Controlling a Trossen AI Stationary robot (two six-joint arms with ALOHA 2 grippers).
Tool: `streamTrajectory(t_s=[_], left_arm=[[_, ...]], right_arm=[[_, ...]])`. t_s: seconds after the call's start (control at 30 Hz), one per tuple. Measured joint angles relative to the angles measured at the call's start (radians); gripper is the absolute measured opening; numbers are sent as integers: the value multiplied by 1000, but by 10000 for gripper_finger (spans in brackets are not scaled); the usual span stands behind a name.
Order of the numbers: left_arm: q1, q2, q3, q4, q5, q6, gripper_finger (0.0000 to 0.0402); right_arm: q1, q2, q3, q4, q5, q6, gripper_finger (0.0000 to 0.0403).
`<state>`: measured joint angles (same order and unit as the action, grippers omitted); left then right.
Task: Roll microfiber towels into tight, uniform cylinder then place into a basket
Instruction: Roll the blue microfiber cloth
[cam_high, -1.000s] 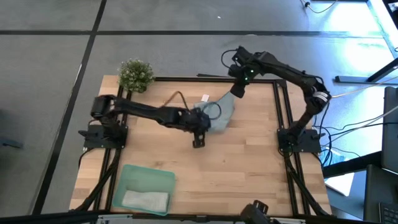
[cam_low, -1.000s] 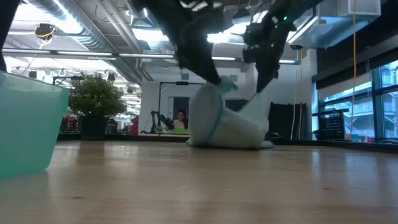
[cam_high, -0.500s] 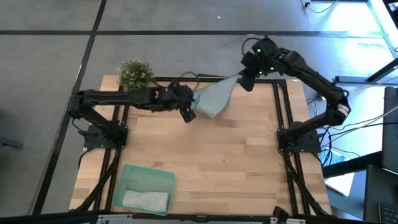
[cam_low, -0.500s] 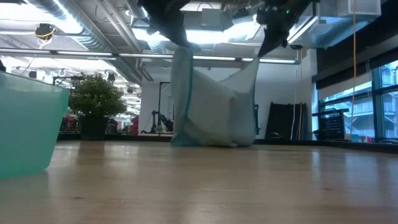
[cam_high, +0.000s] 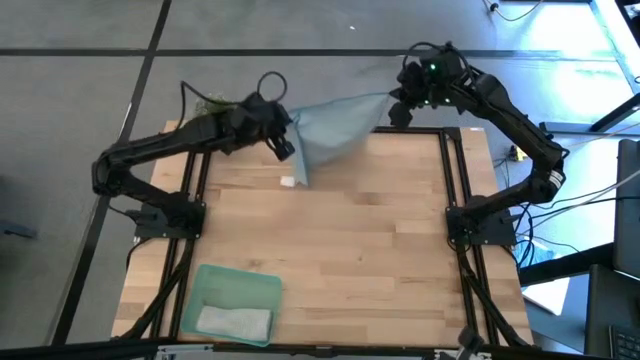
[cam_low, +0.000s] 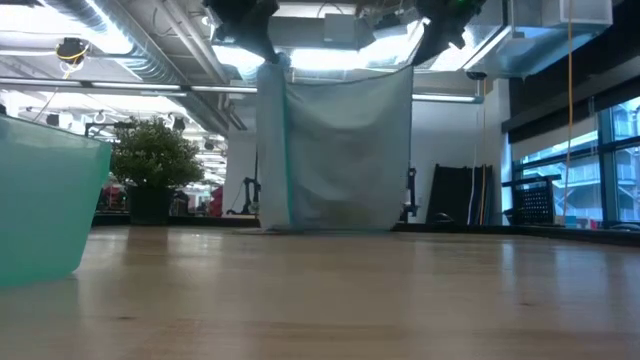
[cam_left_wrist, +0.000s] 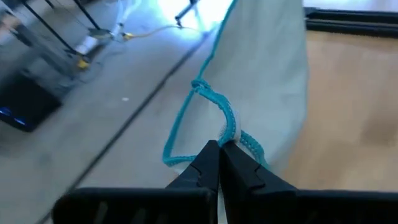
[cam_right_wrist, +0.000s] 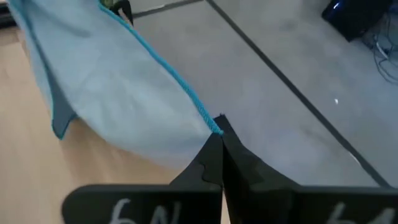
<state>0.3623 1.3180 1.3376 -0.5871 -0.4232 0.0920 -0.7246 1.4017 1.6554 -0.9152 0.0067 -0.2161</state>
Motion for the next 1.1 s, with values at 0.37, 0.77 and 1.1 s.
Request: streamTrajectory(t_s=[0.37,0.77,1.1], left_arm=[[109,-10,1,150,142,291,0],[-28,29,0,-135,344,206,0],[-171,146,1,-134,472,114,0]], right_arm=[[-3,9,0,85,3,-7,0],[53,4,-78,-253,-34,-8,0],[82,-10,-228,-314,-84,2,0]])
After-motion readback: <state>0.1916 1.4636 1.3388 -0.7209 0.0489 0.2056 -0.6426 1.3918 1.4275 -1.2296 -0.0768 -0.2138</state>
